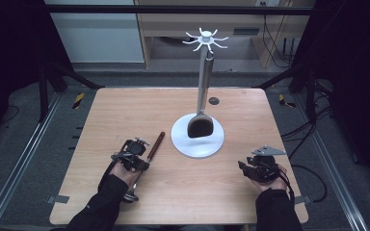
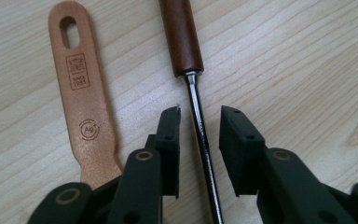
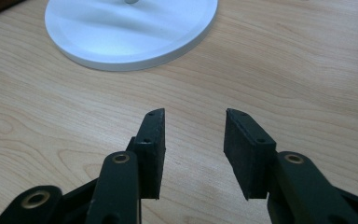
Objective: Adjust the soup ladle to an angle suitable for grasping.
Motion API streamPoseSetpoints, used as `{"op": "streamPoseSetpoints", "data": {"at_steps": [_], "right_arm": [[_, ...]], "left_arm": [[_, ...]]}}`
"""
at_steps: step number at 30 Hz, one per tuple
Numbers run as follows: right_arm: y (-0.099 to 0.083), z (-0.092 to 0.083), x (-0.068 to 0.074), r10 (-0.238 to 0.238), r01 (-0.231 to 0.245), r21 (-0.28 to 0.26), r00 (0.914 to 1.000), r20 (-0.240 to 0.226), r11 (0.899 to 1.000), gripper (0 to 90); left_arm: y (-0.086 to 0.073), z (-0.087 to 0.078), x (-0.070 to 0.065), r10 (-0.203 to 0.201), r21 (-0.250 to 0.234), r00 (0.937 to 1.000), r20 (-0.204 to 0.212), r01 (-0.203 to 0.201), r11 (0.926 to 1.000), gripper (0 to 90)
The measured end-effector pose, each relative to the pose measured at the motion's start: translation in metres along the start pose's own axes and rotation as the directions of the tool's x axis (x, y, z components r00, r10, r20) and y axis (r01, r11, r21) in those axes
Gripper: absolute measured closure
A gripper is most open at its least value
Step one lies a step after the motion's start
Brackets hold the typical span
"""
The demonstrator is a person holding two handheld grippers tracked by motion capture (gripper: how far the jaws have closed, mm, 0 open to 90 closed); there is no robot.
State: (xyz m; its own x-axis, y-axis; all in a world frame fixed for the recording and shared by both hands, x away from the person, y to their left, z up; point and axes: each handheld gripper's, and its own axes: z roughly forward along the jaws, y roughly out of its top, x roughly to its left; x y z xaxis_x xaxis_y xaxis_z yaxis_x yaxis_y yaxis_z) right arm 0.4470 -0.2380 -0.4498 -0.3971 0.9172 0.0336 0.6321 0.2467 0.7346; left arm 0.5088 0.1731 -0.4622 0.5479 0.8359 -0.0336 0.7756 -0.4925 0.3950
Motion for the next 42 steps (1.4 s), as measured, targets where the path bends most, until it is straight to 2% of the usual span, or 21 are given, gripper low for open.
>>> {"op": "streamPoseSetpoints", "data": {"at_steps": [3, 8, 13, 28, 30, 36, 42], "right_arm": [[0.0, 0.0, 0.0, 0.0, 0.0, -0.001, 1.0, 0.0, 1.0, 58.8], [-0.0007, -0.0003, 0.0005, -0.005, 0.005, 0.003, 1.0, 0.001, 1.0, 58.9], [-0.0008, 0.0, -0.001, -0.008, 0.008, 0.002, 1.0, 0.001, 1.0, 58.9], [-0.0011, 0.0005, 0.0006, -0.009, 0.009, 0.008, 1.0, -0.001, 1.0, 58.9], [-0.001, 0.0004, 0.0006, -0.006, 0.006, 0.009, 1.0, -0.001, 1.0, 58.9], [-0.001, 0.0007, 0.0003, -0.005, 0.005, 0.011, 1.0, -0.001, 1.0, 58.9], [-0.001, 0.0002, 0.0002, 0.0, 0.0, 0.009, 1.0, -0.002, 1.0, 58.9]], "left_arm": [[-0.0007, 0.0036, 0.0007, 0.002, 0.015, 1.0, -0.002, -0.002, 0.9999, 72.5], [-0.0022, 0.0062, 0.0015, -0.004, 0.012, 0.9999, 0.011, 0.004, 0.9999, 76.2], [-0.0014, 0.0063, -0.0005, 0.004, 0.022, 1.0, 0.001, -0.004, 0.9998, 77.9], [0.0007, 0.006, -0.003, -0.019, 0.048, 0.9996, -0.022, 0.02, 0.9987, 82.3], [0.0001, 0.0064, -0.0025, -0.033, 0.038, 0.9993, -0.019, 0.034, 0.9987, 83.7], [-0.0009, 0.0056, -0.0006, -0.031, 0.04, 0.9995, -0.009, 0.032, 0.9987, 84.4], [-0.0038, 0.0037, 0.0003, -0.034, 0.014, 0.9994, 0.005, 0.034, 0.9993, 84.6]]}}
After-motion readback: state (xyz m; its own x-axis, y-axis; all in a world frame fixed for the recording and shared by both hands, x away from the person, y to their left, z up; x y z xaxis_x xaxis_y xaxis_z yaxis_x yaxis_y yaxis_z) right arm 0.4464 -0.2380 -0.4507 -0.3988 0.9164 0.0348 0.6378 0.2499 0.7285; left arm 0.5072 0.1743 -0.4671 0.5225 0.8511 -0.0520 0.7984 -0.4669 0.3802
